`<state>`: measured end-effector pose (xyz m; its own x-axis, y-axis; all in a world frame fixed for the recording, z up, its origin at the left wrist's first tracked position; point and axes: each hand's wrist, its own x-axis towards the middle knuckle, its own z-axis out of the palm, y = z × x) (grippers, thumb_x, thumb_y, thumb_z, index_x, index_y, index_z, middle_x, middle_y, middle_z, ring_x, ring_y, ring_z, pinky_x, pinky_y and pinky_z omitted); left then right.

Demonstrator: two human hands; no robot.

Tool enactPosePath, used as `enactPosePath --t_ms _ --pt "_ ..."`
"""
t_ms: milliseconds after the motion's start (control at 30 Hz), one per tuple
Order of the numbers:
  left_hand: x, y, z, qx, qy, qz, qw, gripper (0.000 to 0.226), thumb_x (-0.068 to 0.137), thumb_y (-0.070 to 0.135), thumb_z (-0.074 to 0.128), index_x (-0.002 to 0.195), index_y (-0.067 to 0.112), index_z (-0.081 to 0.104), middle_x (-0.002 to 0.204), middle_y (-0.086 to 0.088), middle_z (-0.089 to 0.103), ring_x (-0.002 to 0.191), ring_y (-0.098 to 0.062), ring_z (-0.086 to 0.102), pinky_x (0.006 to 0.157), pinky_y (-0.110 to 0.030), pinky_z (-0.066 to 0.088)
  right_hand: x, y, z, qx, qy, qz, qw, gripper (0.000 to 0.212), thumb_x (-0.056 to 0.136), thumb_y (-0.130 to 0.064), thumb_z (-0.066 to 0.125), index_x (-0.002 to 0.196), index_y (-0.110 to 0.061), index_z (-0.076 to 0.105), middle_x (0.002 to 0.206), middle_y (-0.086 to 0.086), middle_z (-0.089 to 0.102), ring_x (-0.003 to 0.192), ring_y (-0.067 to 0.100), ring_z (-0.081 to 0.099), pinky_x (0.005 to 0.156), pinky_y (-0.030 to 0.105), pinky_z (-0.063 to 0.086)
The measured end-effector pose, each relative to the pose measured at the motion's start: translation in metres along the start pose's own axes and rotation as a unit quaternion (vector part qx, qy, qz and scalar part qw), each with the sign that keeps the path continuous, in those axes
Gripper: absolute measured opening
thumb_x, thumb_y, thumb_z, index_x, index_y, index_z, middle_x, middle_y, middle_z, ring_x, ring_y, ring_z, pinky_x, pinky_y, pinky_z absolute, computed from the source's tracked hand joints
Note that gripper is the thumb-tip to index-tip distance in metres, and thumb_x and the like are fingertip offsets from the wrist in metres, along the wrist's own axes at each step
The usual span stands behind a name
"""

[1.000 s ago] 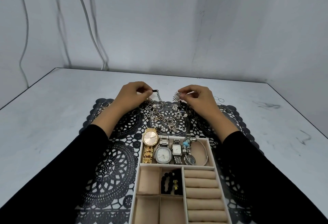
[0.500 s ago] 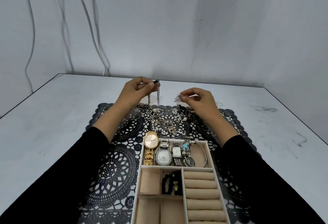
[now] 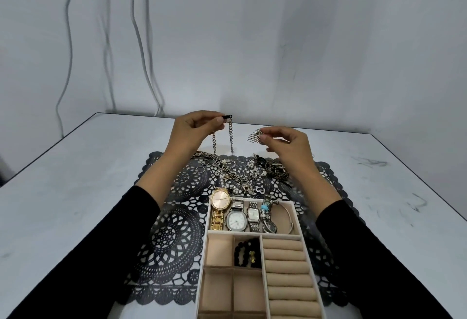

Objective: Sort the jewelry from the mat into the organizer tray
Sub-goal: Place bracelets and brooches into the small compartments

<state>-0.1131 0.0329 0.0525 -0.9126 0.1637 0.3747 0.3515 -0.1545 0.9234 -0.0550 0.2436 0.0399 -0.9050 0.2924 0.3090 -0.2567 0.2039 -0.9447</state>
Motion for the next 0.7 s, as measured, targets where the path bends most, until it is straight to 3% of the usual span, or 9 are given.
enactPosePath --t_ms 233,400,700 --pt "-0.019 0.027 -0.007 -0.011 0.023 0.029 0.999 0.012 0.085 0.006 0.072 0.095 0.012 0.075 0.088 -0.004 0.077 0.087 -0.021 0.074 0.083 -0.025 0.055 -0.019 -0.025 -0.001 0.045 0.01 -0.018 0.999 0.013 0.081 -0.006 0.072 0.091 -0.015 0.074 0.087 0.01 0.073 0.082 0.02 0.07 0.069 0.027 0.057" --pt "-0.036 0.045 -0.012 -0.007 0.028 0.041 0.999 0.015 0.085 0.004 0.071 0.1 0.005 0.074 0.096 -0.013 0.075 0.09 -0.024 0.073 0.09 -0.03 0.056 -0.036 -0.04 -0.002 0.07 0.01 -0.019 0.997 0.013 0.08 -0.006 0.074 0.09 -0.015 0.075 0.087 0.01 0.074 0.084 0.022 0.071 0.072 0.029 0.057" --pt "-0.076 0.069 -0.026 -0.008 0.03 0.044 0.999 0.017 0.085 0.005 0.072 0.101 0.005 0.073 0.095 -0.012 0.076 0.091 -0.023 0.074 0.087 -0.027 0.056 -0.076 -0.063 -0.006 0.085 0.0 -0.026 0.996 0.013 0.08 -0.007 0.074 0.089 -0.016 0.075 0.088 0.008 0.074 0.085 0.021 0.071 0.071 0.027 0.056"
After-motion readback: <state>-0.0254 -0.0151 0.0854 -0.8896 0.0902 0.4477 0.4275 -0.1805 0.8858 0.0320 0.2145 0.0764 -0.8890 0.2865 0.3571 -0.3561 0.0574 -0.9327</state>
